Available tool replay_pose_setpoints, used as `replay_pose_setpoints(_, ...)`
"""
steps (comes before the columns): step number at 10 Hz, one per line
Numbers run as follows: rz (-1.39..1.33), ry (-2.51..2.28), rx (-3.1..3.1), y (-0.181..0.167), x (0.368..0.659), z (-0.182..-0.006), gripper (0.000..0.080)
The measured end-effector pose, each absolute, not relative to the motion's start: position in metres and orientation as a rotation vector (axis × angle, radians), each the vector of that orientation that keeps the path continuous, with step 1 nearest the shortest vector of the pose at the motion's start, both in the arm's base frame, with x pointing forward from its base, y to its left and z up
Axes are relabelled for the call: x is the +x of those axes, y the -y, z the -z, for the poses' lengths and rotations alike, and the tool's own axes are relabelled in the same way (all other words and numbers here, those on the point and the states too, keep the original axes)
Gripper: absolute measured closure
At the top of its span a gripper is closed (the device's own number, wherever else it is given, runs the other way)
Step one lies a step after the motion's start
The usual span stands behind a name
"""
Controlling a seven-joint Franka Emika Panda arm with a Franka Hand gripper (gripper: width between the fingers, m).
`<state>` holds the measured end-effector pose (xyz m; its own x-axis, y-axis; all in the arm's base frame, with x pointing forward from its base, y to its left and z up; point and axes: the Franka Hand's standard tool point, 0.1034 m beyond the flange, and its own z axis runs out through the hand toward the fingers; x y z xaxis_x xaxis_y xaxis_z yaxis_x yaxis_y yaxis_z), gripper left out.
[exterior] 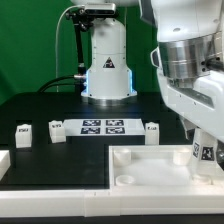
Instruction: Assemble one leg
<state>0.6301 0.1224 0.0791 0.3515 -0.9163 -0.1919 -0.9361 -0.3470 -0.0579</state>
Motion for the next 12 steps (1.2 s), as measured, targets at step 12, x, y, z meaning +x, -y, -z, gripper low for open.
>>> replay_pose_setpoints(12, 0.044, 0.077, -2.961, -0.111, 0.624, -0.066, 0.0156)
